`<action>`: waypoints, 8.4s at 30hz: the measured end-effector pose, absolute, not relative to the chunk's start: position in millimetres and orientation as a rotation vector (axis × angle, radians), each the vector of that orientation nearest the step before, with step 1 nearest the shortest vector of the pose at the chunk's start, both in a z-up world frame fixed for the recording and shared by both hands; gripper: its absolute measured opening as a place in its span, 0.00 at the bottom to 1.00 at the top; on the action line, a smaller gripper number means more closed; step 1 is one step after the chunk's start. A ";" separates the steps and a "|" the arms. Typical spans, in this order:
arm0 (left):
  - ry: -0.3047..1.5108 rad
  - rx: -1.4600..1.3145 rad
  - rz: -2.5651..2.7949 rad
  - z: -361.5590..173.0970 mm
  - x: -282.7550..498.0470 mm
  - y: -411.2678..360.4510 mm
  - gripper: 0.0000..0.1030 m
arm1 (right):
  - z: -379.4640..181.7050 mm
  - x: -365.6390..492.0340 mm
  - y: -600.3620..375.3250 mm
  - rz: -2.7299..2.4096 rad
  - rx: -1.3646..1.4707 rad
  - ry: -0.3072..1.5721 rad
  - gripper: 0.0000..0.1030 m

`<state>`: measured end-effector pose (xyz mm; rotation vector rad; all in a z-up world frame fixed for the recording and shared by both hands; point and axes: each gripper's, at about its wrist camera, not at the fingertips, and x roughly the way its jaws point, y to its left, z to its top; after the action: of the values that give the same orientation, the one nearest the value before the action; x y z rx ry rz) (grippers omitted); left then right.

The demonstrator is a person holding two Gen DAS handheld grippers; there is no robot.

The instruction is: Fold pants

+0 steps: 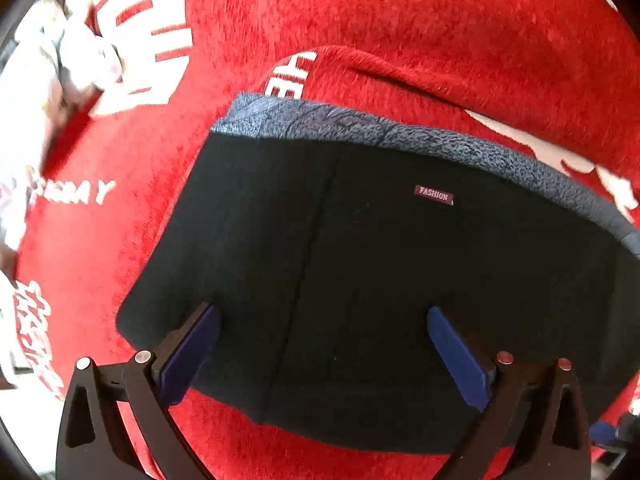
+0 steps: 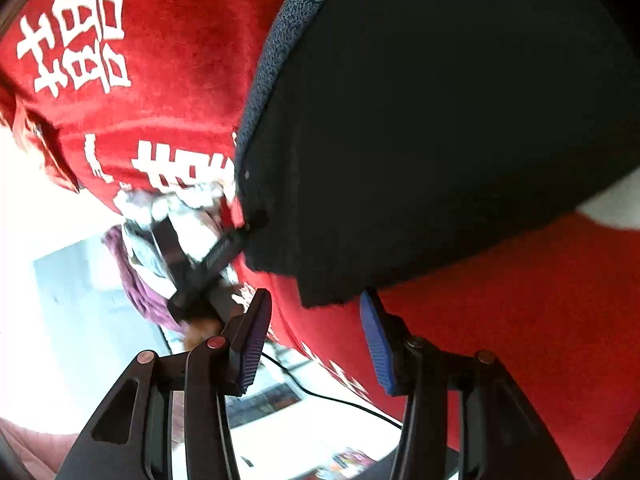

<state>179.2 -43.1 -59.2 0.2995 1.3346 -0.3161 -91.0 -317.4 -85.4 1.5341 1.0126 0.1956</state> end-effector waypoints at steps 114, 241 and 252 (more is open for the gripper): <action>1.342 0.487 -0.636 -25.8 -18.5 -326.8 0.92 | -54.1 -333.0 -598.0 -0.755 1.433 0.881 0.41; 1.305 0.600 -0.634 -50.2 -91.7 -458.8 1.00 | -76.2 -370.6 -633.8 -0.644 1.509 0.710 0.09; 1.309 0.599 -0.636 -48.9 -92.6 -461.5 1.00 | -78.2 -373.3 -619.5 -0.562 1.551 0.695 0.41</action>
<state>-92.6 -461.5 -48.9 0.5988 1.3090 -0.6363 -373.3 -619.5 -78.2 1.5511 0.6949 -0.5624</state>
